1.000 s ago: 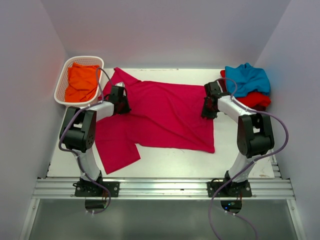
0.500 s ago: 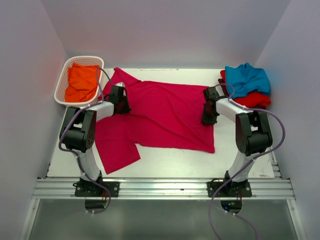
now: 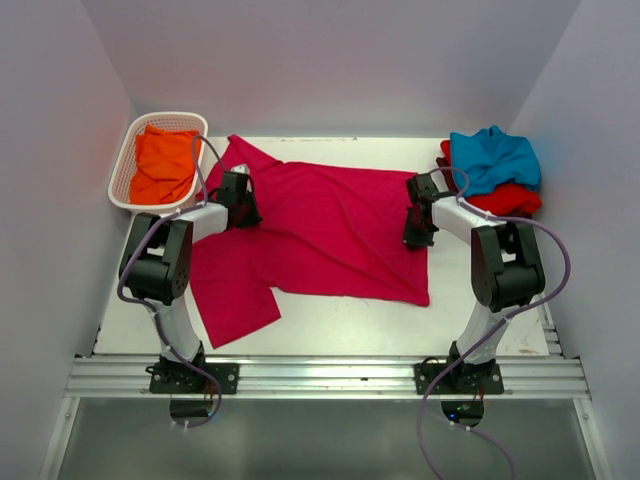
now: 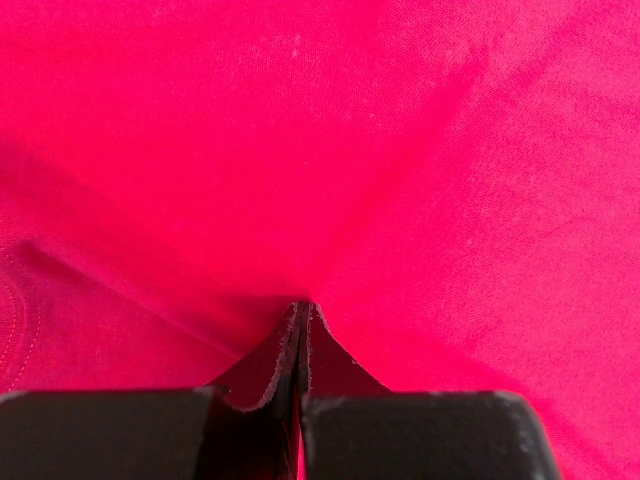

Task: Fold and stack the t-shirts
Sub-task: Flatten out the tshirt

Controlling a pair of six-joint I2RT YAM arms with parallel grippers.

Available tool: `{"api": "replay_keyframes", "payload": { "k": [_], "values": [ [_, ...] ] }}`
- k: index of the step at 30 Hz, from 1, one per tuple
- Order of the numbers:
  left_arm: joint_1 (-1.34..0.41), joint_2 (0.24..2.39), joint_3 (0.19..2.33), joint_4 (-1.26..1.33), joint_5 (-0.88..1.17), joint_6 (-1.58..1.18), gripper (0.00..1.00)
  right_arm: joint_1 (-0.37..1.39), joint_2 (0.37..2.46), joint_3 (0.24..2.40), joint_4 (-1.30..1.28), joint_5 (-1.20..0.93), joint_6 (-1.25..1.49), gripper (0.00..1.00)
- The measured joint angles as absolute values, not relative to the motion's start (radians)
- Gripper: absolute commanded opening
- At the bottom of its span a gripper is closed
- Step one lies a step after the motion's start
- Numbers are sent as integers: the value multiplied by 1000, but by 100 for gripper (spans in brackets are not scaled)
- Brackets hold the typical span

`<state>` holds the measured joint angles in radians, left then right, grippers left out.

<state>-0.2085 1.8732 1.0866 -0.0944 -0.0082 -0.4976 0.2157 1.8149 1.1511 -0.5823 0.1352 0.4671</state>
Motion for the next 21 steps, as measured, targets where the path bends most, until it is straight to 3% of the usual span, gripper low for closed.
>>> {"api": "replay_keyframes", "payload": {
  "k": [21],
  "values": [
    [-208, 1762, 1095, -186, -33, -498, 0, 218, 1648, 1249, -724, 268, 467, 0]
  ]
}}
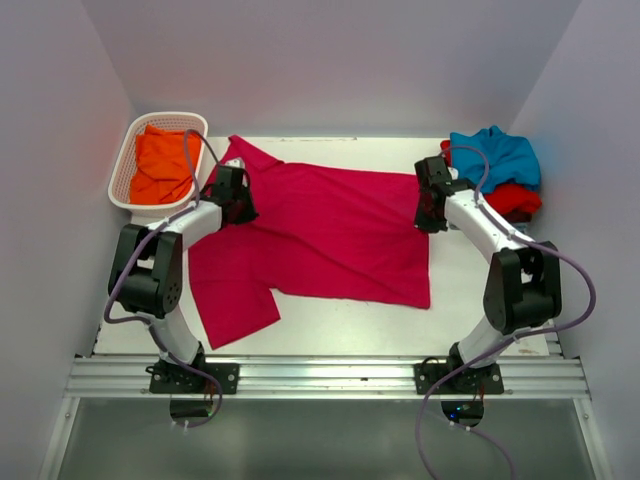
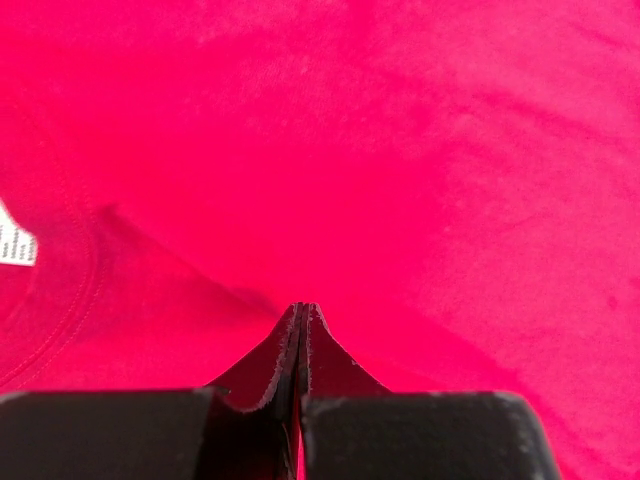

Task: Fold and stack the t-shirts
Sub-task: Flatten out the tshirt

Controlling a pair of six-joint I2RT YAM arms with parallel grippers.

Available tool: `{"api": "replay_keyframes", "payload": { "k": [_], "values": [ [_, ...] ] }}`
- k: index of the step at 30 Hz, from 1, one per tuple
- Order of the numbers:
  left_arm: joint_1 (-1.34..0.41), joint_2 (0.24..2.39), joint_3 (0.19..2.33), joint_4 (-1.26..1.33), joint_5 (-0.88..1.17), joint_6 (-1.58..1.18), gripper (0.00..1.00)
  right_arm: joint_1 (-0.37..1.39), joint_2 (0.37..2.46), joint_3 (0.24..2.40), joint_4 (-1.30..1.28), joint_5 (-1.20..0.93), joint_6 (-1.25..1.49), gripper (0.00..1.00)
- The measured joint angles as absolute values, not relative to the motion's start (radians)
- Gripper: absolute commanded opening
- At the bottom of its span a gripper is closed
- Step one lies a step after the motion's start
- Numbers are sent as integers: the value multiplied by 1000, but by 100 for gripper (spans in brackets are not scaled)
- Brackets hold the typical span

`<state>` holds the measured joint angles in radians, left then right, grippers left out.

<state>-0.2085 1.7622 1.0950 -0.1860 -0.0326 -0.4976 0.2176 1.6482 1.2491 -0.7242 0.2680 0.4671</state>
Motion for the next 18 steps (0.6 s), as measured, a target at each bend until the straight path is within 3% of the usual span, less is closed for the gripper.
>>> {"api": "replay_keyframes", "payload": {
  "k": [18],
  "values": [
    [-208, 1762, 1096, -215, -36, -497, 0, 218, 1869, 1354, -852, 635, 532, 0]
  ]
}}
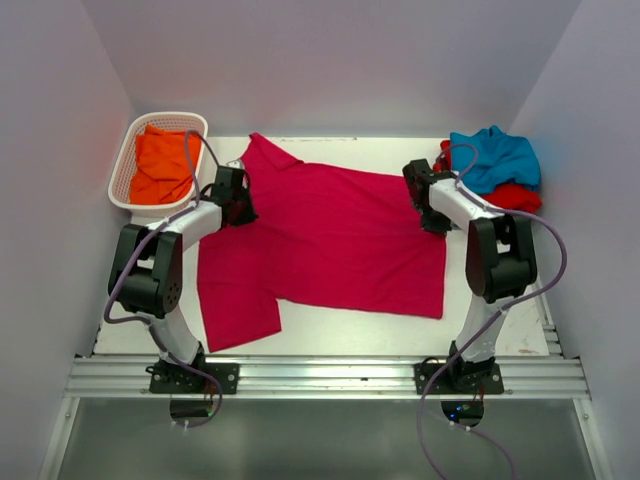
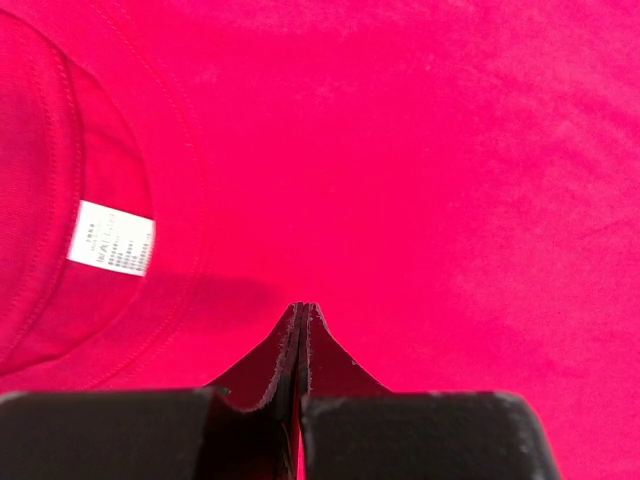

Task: Fold and stack the t-shirts
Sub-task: Flatten out the tshirt

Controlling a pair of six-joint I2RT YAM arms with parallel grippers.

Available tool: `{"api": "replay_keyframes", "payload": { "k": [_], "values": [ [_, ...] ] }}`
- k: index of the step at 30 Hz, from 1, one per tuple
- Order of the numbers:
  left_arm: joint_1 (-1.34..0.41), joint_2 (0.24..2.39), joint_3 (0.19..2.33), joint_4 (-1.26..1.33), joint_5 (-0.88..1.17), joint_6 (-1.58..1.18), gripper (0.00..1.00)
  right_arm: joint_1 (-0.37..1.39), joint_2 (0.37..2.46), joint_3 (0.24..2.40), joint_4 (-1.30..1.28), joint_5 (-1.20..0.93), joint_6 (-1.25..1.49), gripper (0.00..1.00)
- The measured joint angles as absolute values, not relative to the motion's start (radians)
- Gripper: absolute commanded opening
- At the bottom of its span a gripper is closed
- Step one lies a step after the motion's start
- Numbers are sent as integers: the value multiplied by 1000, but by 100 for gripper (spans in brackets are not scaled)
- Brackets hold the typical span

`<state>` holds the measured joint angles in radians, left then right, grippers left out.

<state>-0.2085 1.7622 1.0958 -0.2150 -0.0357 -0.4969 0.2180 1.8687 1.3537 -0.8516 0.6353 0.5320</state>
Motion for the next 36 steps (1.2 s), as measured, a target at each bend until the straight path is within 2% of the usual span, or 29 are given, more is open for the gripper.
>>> {"api": "replay_keyframes", "payload": {
  "k": [3, 7, 8, 10, 11, 14, 17, 19, 22, 28, 36],
  "values": [
    [-208, 1762, 1096, -220, -40, -497, 0, 218, 1926, 1392, -853, 699, 546, 0],
    [-208, 1762, 1096, -224, -42, -497, 0, 218, 2003, 1450, -865, 774, 576, 37],
    [-208, 1762, 1096, -226, -42, -497, 0, 218, 2021, 1465, -870, 785, 584, 51],
    [-208, 1762, 1096, -226, -46, -496, 0, 218, 2032, 1473, -870, 798, 593, 56],
    [-208, 1761, 1096, -226, -47, -496, 0, 220, 2030, 1472, -871, 803, 592, 62],
    [-208, 1760, 1096, -226, -51, -496, 0, 226, 1993, 1454, -847, 802, 582, 64],
    [-208, 1760, 1096, -226, -49, -496, 0, 235, 1925, 1448, -831, 786, 560, 62],
    [-208, 1760, 1096, -226, -49, -496, 0, 237, 1884, 1448, -807, 752, 536, 54],
    [-209, 1760, 1093, -220, -48, -497, 0, 237, 1859, 1449, -751, 650, 494, 0],
    [-212, 1760, 1019, -173, -24, -506, 0, 237, 1953, 1527, -707, 525, 473, 0],
    [-284, 1712, 896, -107, -7, -539, 0, 235, 2146, 1686, -690, 503, 466, 0]
  ]
}}
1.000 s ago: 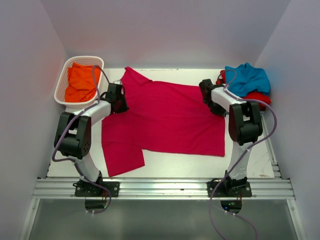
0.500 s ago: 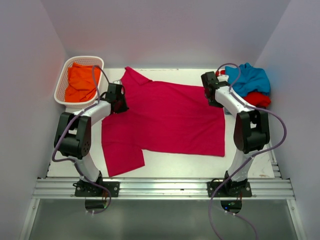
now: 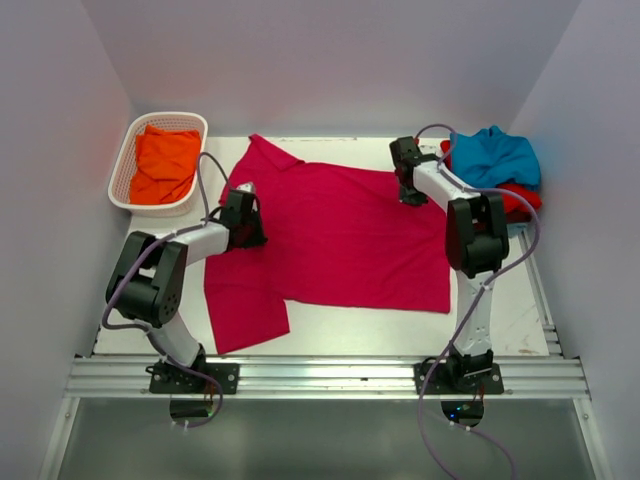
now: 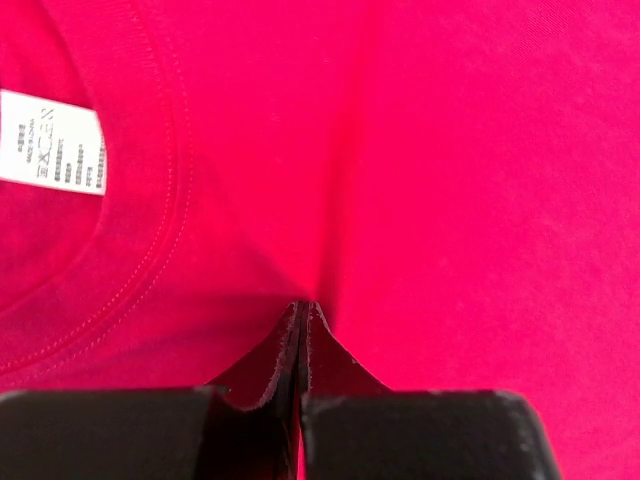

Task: Fold and stack the t-shirts
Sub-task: Flatten out the tshirt

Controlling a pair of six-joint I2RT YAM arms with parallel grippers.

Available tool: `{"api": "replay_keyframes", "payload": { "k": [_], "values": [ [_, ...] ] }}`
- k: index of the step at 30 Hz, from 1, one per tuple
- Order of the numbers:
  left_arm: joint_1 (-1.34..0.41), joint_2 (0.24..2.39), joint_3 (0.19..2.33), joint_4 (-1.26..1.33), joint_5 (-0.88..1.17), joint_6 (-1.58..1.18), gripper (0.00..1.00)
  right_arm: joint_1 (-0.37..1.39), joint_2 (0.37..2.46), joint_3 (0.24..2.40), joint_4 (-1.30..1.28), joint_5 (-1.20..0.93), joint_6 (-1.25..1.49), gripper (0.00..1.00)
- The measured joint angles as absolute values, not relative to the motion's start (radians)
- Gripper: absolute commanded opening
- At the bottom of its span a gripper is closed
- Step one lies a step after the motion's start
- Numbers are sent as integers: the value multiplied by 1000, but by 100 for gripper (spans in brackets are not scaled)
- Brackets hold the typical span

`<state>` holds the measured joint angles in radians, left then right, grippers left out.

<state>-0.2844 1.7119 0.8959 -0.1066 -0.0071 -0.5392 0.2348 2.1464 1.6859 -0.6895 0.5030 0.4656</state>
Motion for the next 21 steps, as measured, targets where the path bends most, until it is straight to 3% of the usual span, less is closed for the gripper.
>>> {"api": "replay_keyframes", "payload": {
  "k": [16, 21],
  "values": [
    [-354, 1444, 637, -151, -24, -564, 0, 179, 2374, 1971, -718, 503, 465, 0],
    [-354, 1433, 622, -143, -34, -568, 0, 160, 2494, 2178, -772, 494, 463, 0]
  ]
}}
